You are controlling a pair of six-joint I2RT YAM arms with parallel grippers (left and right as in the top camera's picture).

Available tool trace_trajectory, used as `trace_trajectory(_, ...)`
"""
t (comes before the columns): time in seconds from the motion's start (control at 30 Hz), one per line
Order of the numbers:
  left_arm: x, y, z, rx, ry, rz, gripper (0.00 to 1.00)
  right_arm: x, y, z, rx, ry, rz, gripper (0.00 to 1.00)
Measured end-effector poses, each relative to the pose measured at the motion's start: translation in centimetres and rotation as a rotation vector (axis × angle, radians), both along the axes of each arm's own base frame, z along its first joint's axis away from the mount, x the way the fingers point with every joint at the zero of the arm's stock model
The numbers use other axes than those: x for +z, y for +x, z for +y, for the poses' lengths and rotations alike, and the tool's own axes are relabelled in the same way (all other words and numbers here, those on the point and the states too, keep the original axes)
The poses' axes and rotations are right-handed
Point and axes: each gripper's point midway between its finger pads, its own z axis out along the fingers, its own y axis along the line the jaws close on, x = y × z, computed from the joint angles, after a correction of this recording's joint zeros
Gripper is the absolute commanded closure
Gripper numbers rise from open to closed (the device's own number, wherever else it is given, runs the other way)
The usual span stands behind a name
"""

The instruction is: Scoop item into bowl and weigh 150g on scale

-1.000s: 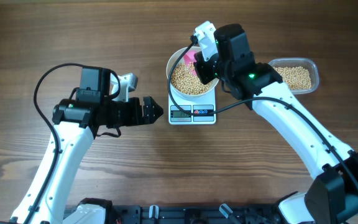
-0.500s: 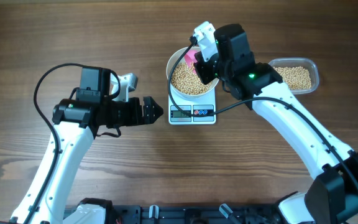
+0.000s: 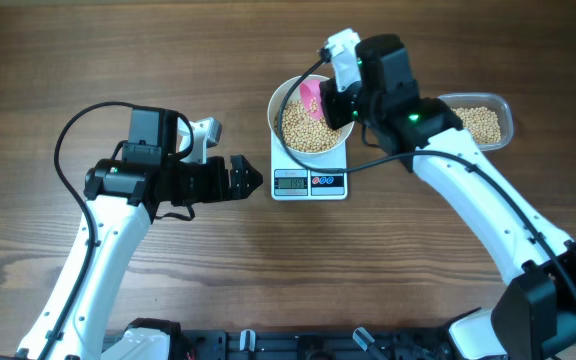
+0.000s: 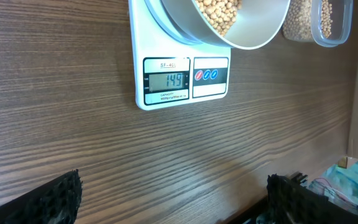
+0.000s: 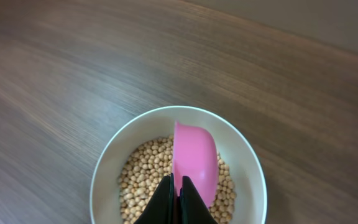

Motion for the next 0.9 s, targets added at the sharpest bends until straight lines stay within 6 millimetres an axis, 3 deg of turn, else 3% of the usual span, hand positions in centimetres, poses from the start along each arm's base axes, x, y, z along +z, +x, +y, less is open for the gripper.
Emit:
trace_trajectory(0.27, 0.0, 0.0, 0.0, 0.000, 0.000, 0.000, 0.00, 0.3, 0.4, -1.2, -0.025, 0.116, 0.065, 0.96)
trace_trajectory(0.9, 0.0, 0.0, 0.0, 0.000, 0.000, 0.000, 0.00, 0.4, 0.2, -0.9, -0.019, 0.145, 0.081, 0.96)
